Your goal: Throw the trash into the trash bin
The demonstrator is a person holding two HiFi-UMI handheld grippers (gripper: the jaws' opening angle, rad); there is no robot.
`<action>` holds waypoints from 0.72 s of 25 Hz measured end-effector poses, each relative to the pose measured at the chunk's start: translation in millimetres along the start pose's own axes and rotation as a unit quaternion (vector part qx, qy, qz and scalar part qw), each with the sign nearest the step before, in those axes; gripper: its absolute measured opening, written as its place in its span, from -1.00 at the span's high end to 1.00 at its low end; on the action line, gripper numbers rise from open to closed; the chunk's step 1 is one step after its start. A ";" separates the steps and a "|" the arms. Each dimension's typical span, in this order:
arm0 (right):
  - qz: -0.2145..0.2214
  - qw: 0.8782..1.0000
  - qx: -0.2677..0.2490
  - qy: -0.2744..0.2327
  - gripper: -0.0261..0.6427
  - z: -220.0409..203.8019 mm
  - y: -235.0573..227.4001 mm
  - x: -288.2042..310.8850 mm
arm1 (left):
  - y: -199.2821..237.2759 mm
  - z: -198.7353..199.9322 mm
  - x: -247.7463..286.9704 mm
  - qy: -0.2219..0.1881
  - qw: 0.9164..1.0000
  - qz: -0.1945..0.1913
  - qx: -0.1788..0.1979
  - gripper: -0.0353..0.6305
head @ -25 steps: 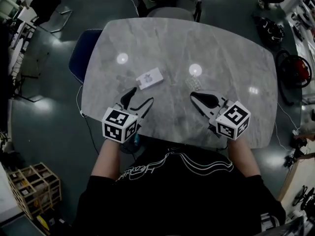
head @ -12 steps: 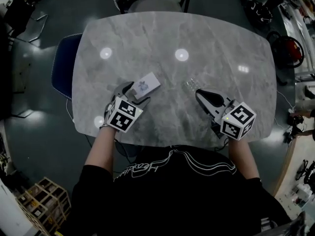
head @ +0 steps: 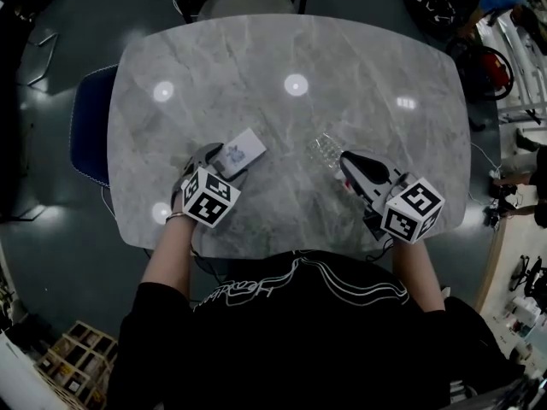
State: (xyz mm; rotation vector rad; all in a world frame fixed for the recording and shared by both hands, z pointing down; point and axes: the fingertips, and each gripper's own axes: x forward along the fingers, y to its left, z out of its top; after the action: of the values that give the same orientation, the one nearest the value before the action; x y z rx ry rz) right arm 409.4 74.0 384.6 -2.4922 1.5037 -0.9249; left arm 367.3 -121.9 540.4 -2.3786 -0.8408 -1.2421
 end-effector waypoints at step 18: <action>0.017 1.000 -0.002 0.023 0.80 2.5 21.5 23.6 | 8.4 28.6 -33.9 -0.122 0.989 0.023 -0.085 -0.05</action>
State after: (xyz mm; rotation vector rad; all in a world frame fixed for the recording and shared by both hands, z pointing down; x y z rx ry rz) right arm 401.9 42.9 385.3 -2.4574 1.5573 -0.9826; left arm 375.6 -125.1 496.1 -2.7127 -0.7702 -1.0554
